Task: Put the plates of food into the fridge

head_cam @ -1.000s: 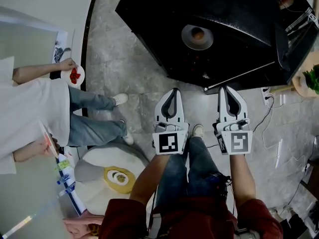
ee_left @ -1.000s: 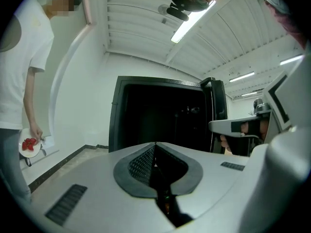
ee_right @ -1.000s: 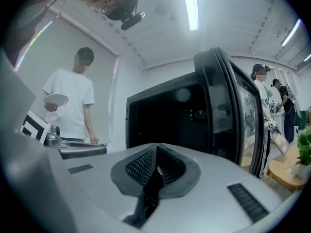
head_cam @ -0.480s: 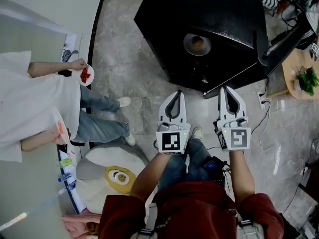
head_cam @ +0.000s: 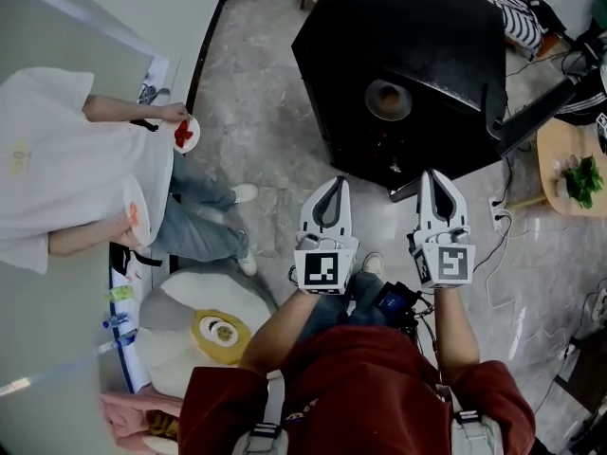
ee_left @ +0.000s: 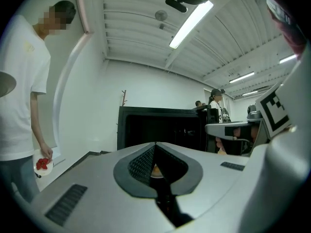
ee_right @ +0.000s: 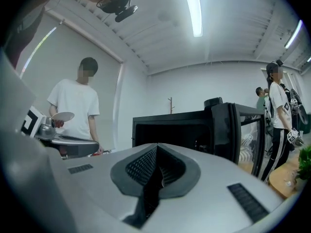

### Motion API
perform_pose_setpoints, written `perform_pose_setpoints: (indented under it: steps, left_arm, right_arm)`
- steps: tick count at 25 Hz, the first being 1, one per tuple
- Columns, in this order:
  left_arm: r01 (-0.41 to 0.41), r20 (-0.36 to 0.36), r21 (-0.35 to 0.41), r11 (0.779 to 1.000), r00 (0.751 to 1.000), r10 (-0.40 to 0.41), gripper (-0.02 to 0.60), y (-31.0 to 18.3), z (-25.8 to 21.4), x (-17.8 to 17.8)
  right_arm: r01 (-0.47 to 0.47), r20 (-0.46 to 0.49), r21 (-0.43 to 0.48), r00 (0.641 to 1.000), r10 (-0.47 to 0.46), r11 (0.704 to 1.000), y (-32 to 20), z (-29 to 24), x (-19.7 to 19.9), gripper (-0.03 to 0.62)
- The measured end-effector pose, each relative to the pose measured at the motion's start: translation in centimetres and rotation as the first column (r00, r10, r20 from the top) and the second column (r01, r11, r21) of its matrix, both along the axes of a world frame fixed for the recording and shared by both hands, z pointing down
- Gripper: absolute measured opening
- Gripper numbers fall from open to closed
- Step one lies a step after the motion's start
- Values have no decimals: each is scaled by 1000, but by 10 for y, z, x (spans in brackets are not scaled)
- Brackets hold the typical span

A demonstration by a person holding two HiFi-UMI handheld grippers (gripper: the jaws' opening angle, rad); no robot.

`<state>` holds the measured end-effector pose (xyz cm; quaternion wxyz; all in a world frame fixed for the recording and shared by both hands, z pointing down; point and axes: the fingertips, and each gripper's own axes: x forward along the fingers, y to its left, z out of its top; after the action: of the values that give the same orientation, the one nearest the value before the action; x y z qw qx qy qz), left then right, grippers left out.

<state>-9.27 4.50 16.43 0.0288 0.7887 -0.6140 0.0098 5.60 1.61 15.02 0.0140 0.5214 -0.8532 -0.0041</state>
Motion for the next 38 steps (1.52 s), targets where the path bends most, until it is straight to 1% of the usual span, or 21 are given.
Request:
perform_pose_setpoints:
  steps: [8, 16, 20, 25, 30, 34, 38]
  left_arm:
    - [50, -29, 23, 999, 998, -49, 6, 7, -21, -20]
    - [39, -22, 34, 999, 999, -38, 6, 19, -27, -21]
    - [39, -24, 34, 999, 999, -38, 6, 20, -27, -21]
    - [35, -20, 36, 999, 999, -35, 6, 24, -27, -23]
    - [28, -29, 37, 999, 999, -27, 6, 27, -28, -22]
    - [32, -28, 35, 999, 999, -31, 6, 29, -26, -24]
    - [32, -33, 36, 999, 999, -31, 6, 30, -26, -25]
  right_arm:
    - [41, -27, 42, 999, -40, 998, 11, -26, -10, 11]
    - [78, -55, 51, 996, -75, 996, 28, -33, -27, 11]
    - [46, -61, 22, 997, -45, 999, 28, -35, -25, 11]
    - [46, -59, 41, 997, -44, 998, 31, -37, -26, 11]
    - [29, -64, 25, 998, -28, 999, 33, -36, -26, 11]
    - [37, -76, 36, 997, -35, 999, 35, -36, -27, 11]
    - [25, -68, 34, 997, -22, 999, 36, -36, -25, 11]
